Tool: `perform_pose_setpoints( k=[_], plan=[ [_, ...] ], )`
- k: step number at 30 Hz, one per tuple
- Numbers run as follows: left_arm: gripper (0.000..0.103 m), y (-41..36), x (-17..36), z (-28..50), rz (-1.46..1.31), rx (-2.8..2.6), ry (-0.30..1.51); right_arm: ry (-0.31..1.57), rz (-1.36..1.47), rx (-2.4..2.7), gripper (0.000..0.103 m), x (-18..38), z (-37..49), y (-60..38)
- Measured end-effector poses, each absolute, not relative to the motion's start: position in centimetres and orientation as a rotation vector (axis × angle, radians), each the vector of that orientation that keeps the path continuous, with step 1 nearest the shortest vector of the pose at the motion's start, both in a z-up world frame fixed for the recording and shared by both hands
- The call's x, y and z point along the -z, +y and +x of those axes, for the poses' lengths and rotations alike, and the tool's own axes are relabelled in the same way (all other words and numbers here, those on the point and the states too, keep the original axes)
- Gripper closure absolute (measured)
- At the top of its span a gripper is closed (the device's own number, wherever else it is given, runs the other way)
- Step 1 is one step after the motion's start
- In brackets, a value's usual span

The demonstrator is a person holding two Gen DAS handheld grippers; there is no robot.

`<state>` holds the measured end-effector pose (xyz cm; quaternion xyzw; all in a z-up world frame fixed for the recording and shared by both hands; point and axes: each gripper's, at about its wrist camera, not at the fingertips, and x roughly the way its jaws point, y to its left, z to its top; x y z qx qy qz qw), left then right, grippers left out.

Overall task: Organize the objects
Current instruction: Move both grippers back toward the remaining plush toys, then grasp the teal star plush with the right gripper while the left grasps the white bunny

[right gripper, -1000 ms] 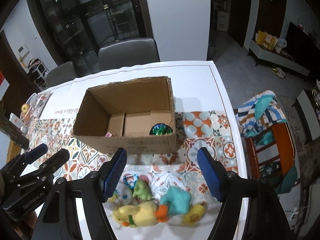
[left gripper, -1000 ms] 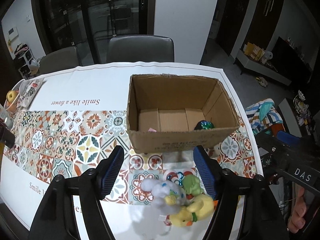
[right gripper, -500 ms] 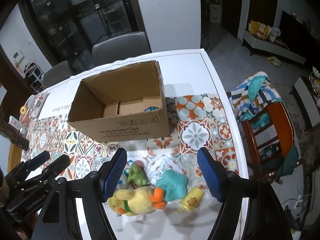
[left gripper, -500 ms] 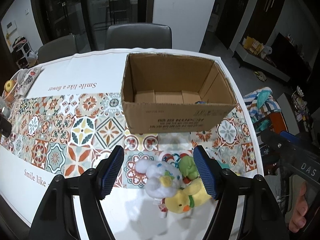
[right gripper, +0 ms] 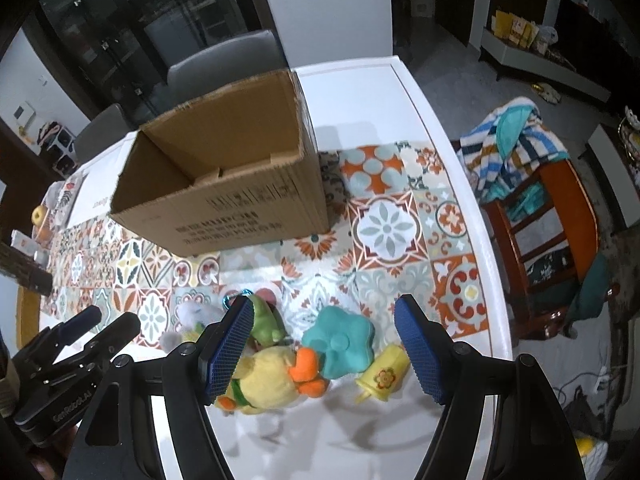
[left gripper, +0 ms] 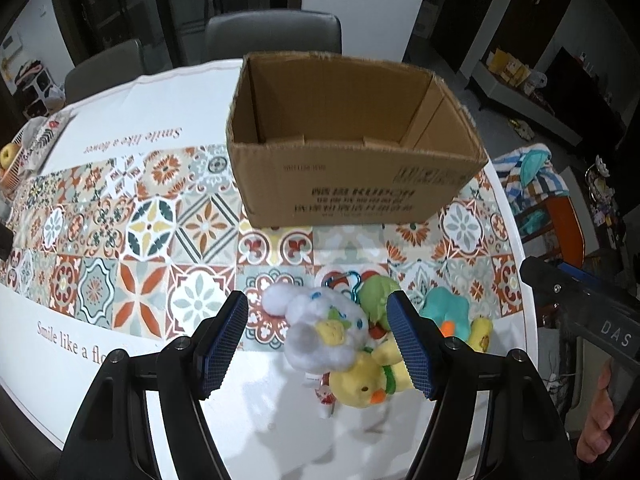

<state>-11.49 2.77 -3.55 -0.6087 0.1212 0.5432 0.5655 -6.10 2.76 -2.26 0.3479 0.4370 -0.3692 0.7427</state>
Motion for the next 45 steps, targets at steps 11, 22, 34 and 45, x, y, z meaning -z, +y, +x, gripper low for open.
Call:
perform_pose_setpoints(
  k=[11, 22, 34, 45],
  plan=[
    [0.032, 3.2, 5.8, -10.2, -1.467, -1.166, 0.333, 1.019, 0.809, 0.785, 0.03, 5.2, -5.9, 2.4],
    [0.032, 3.8, 7.8, -8.8, -1.477, -1.064, 0.392, 1.079, 0.851, 0.749, 0.03, 8.0, -5.6, 2.2],
    [0.032, 4.6, 10.1, -7.2, -1.474, -0.951, 0.472, 1.148, 0.917, 0.721, 0.03, 11.8, -5.3, 1.7],
    [0.032, 4.8, 11.7, -6.3, -1.474, -0.845, 0.512, 1.2, 0.955, 0.7, 0.03, 14.6, -4.5, 1.2]
  ],
)
